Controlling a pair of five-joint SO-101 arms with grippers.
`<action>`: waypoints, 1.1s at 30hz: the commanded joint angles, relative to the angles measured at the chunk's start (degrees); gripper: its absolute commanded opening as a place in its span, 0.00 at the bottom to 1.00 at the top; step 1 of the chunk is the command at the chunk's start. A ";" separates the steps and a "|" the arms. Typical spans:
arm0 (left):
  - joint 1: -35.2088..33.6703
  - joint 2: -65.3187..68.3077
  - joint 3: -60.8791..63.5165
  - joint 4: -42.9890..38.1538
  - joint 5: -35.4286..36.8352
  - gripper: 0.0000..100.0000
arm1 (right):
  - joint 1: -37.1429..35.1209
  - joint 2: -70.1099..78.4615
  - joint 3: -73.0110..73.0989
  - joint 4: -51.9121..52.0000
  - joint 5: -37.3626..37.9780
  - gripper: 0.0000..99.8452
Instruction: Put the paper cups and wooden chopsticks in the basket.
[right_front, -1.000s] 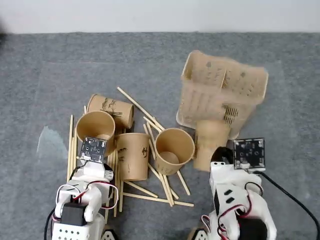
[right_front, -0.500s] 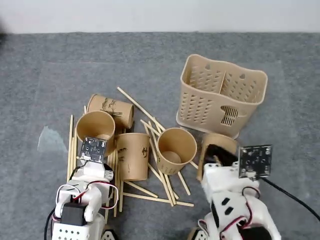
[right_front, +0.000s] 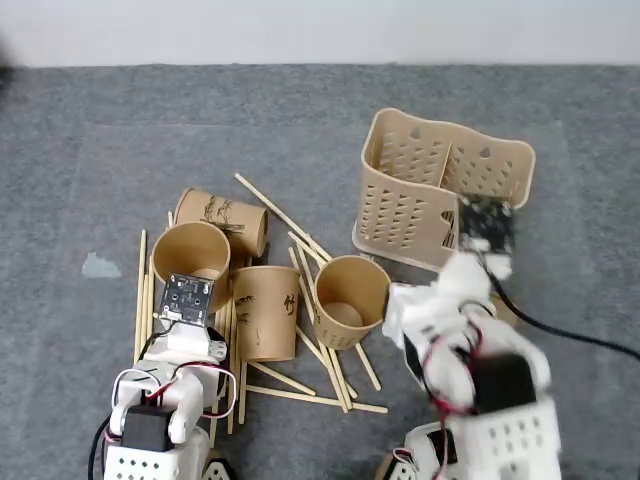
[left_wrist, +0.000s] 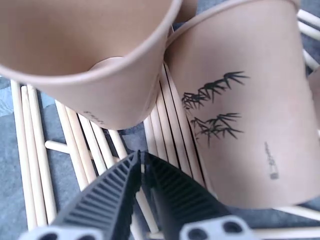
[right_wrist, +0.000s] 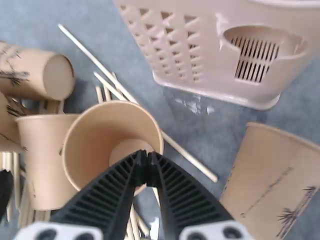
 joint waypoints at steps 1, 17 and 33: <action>-0.26 -0.62 -1.10 0.18 -0.35 0.01 | -0.31 6.20 -3.52 0.04 -1.58 0.11; -0.26 -0.62 -1.10 0.18 -0.35 0.01 | -8.84 16.75 -3.25 -4.26 -8.44 0.18; -0.26 -0.62 -1.10 0.18 -0.35 0.01 | -4.09 17.27 -9.76 0.75 -8.09 0.01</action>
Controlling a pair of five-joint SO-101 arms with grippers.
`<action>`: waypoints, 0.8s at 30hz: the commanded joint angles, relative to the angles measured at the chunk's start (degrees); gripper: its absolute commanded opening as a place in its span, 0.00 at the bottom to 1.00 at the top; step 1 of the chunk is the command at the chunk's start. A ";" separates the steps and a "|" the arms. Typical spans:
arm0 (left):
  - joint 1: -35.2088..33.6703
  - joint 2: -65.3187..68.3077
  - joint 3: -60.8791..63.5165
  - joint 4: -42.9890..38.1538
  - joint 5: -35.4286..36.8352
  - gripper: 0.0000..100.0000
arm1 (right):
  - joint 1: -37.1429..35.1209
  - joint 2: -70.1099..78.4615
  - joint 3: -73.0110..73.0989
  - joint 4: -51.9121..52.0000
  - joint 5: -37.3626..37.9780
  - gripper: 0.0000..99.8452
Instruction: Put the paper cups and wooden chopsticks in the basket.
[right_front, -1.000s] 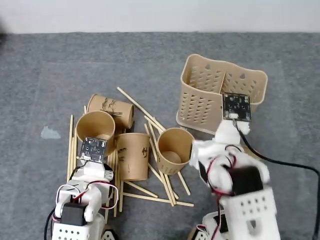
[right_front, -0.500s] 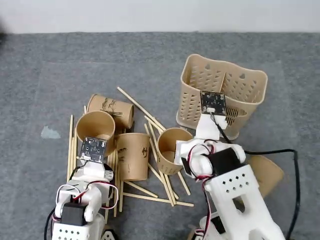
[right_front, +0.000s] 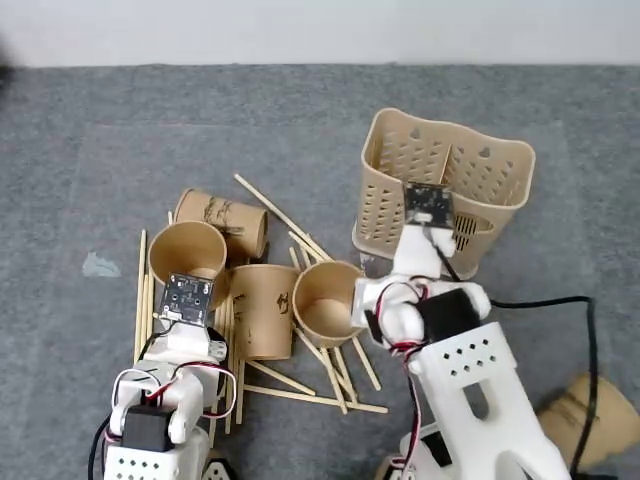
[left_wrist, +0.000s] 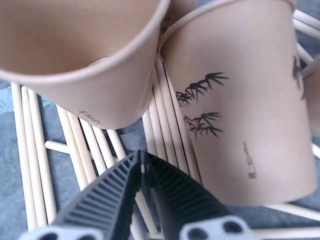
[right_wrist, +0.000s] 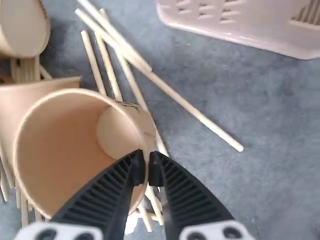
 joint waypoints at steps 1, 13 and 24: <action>-0.26 -0.62 -1.10 0.18 -0.35 0.01 | 2.24 -0.48 -9.85 5.14 -0.35 0.01; -0.26 -0.62 -1.10 0.18 -0.35 0.01 | 2.33 0.22 -47.74 19.56 2.29 0.01; -0.26 -0.62 -1.10 0.18 -0.35 0.01 | 18.68 0.40 -56.70 12.00 9.23 0.01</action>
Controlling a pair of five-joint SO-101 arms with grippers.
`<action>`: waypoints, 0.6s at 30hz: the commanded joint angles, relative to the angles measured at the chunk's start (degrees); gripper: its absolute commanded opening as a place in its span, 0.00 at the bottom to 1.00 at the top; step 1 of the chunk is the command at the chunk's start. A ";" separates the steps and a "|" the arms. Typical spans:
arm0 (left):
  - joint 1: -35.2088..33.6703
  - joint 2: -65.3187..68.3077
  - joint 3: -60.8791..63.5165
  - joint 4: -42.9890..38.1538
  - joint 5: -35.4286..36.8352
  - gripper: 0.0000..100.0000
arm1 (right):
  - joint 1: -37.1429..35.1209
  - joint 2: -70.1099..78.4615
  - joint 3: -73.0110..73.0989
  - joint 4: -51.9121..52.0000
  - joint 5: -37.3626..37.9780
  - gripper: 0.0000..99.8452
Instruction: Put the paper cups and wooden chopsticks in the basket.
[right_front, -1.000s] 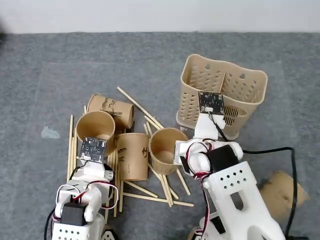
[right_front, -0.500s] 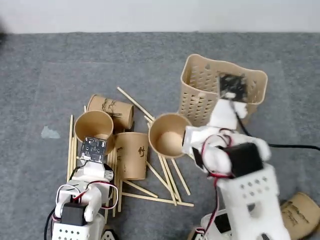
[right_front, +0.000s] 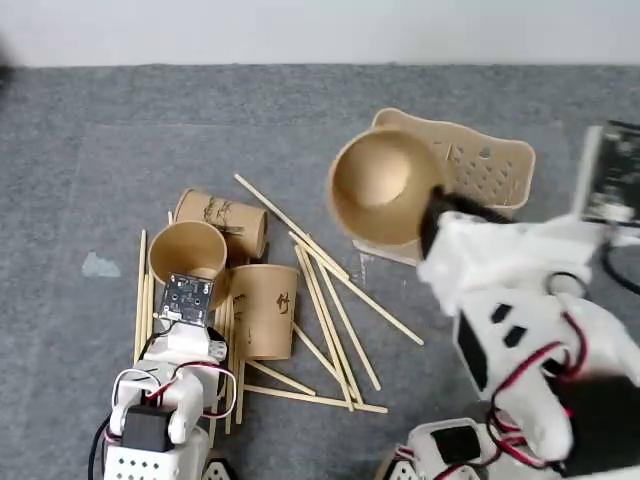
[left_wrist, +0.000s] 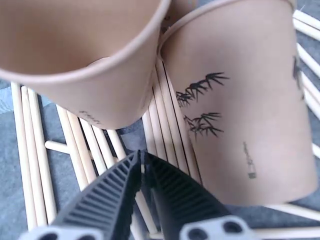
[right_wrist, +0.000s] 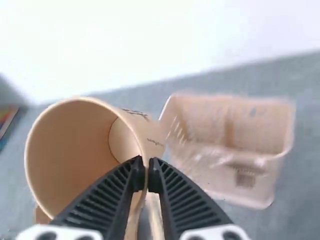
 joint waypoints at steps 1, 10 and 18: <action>-0.26 -0.62 -1.10 0.18 -0.35 0.01 | 6.99 1.45 -2.46 -2.77 2.37 0.01; -0.26 -0.62 -1.10 0.18 -0.35 0.01 | 18.86 10.68 -0.18 -2.59 2.29 0.01; -0.26 -0.62 -1.10 0.18 -0.35 0.01 | 21.14 18.77 0.18 -3.56 1.93 0.01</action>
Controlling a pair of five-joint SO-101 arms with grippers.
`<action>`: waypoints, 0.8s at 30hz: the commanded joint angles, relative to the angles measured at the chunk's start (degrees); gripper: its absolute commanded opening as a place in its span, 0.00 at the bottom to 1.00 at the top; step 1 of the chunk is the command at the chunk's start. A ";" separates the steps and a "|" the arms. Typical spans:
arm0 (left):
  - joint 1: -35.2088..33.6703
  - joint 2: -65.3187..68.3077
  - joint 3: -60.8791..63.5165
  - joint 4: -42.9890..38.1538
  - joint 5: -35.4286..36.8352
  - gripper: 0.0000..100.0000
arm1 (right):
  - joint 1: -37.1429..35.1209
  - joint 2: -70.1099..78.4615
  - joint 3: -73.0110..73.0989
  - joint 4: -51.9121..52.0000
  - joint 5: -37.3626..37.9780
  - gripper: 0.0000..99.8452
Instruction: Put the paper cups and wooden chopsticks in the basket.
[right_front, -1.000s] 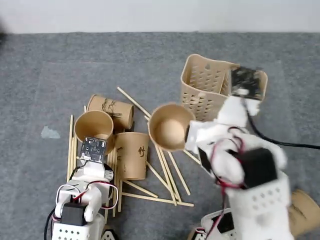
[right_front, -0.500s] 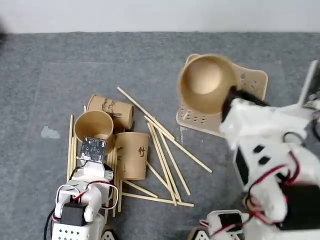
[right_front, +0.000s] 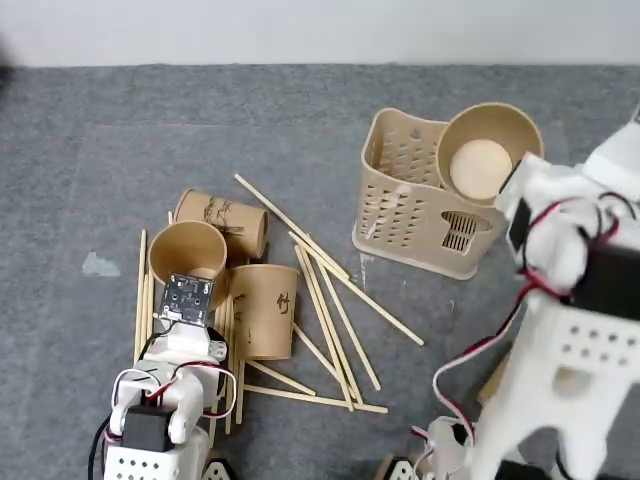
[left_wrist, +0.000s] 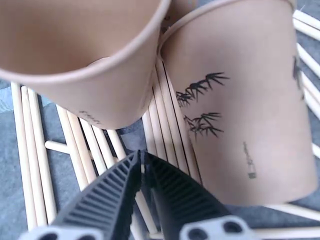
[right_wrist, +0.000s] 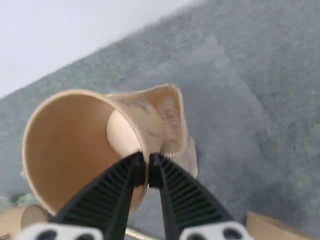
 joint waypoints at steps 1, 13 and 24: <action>-0.26 -0.62 -1.10 0.18 -0.35 0.01 | 0.92 1.54 -0.18 -2.24 0.18 0.01; -0.26 -0.62 -1.10 0.18 -0.35 0.01 | 0.92 6.81 -0.09 -1.71 0.35 0.20; -0.26 -0.62 -1.10 0.18 -0.35 0.01 | 0.92 1.54 -0.18 2.95 3.52 0.18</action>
